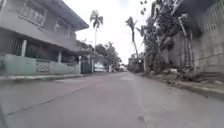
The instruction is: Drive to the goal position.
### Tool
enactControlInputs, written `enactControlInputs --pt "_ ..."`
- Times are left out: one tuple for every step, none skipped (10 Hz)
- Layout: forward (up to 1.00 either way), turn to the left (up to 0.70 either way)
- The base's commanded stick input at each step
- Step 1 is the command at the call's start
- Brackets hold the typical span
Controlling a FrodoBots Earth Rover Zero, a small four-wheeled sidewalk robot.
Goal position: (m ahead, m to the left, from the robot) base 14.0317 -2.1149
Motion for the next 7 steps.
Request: enactControlInputs --pt "0.7 0.0" --pt "0.7 0.0" --pt "0.7 0.0" --pt "0.7 0.0" --pt "0.7 0.0" --pt "0.7 0.0" --pt "0.7 0.0"
